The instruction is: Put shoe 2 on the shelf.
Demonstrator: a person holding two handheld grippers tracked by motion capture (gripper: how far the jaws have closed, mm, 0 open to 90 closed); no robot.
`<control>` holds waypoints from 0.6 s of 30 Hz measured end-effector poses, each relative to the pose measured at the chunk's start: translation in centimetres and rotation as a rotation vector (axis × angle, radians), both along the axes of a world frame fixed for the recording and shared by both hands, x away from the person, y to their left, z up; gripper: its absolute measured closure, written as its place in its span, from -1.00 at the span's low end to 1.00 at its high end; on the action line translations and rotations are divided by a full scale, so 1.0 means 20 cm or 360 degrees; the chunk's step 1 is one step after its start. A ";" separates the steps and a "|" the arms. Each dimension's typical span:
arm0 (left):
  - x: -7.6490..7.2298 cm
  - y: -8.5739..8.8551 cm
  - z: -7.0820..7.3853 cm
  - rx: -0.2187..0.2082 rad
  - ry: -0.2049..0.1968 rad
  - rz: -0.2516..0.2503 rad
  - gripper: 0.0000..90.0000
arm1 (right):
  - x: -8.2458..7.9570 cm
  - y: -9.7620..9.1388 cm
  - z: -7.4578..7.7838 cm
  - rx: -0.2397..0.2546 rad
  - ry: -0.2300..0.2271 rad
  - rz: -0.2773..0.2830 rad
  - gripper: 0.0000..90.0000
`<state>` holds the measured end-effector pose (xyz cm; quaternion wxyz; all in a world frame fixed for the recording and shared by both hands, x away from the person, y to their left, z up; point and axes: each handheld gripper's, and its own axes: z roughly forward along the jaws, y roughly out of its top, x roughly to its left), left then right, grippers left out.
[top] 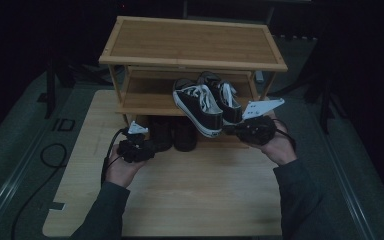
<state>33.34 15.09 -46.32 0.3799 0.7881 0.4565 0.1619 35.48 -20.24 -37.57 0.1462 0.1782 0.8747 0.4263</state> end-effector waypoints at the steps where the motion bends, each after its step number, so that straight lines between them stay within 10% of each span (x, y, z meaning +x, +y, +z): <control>1: 0.00 -0.01 0.01 -0.0002 -0.0007 -0.0003 0.35 | -0.01 0.00 -0.01 -0.0014 0.0005 0.0000 1.00; 18: 0.12 -0.15 0.26 0.0166 -0.0171 -0.0082 0.87 | -0.04 0.01 -0.12 -0.0056 0.0031 0.0022 1.00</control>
